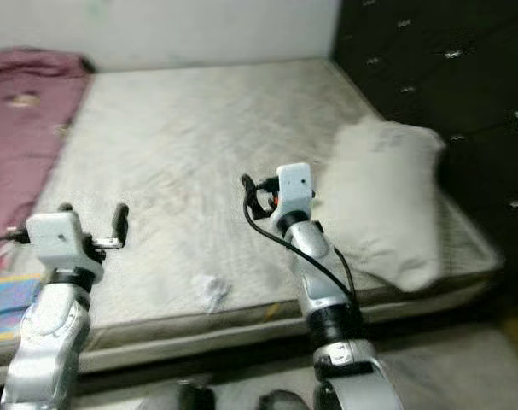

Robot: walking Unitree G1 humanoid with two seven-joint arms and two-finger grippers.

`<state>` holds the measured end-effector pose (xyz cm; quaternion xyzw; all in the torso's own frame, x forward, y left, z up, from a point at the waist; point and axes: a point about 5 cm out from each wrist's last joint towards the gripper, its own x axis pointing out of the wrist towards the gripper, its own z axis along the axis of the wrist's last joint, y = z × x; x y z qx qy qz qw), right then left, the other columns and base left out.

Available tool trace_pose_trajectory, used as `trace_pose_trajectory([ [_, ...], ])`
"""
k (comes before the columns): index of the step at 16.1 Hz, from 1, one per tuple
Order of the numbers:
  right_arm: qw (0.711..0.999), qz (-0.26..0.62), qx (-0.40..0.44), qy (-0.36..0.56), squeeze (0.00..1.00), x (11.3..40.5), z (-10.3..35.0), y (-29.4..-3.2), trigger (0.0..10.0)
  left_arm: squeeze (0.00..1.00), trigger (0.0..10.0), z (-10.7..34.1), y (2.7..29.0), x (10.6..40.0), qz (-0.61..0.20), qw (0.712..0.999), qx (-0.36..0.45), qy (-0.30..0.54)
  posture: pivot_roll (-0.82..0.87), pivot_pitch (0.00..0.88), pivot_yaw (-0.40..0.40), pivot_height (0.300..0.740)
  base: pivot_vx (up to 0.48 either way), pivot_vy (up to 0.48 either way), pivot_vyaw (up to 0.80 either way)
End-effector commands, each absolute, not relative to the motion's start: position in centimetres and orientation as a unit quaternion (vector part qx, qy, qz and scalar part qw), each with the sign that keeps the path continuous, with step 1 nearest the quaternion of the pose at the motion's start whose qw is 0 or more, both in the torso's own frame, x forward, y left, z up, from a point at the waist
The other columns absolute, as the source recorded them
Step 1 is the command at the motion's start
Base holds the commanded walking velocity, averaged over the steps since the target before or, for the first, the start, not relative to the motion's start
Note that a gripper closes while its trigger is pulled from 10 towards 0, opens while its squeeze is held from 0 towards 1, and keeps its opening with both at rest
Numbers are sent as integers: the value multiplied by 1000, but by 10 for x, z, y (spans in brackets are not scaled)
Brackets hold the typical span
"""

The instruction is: Clean up the room

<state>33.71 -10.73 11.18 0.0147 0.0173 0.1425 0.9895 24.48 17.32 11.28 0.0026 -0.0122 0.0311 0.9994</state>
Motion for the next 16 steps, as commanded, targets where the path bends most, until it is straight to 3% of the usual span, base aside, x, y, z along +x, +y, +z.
trace_pose_trajectory([
  [1, 990, 140, 22, 16, 0, 339, 114, -106, 10000, 0, 10000, 113, 179, 244, 36, 999, 8, -9, -11, 36, -15, 740, 0, 480, 0],
  [4, 990, 141, 22, 17, 0, 339, 113, -107, 10000, 0, 10000, 112, 178, 244, 32, 999, 7, -9, -10, 29, -18, 740, 0, 414, 0],
  [16, 990, 131, 47, 34, 0, 337, 106, -112, 10000, 0, 10000, 108, 176, 240, 31, 1000, -2, -7, -1, 13, -17, 740, 0, 0, 0],
])
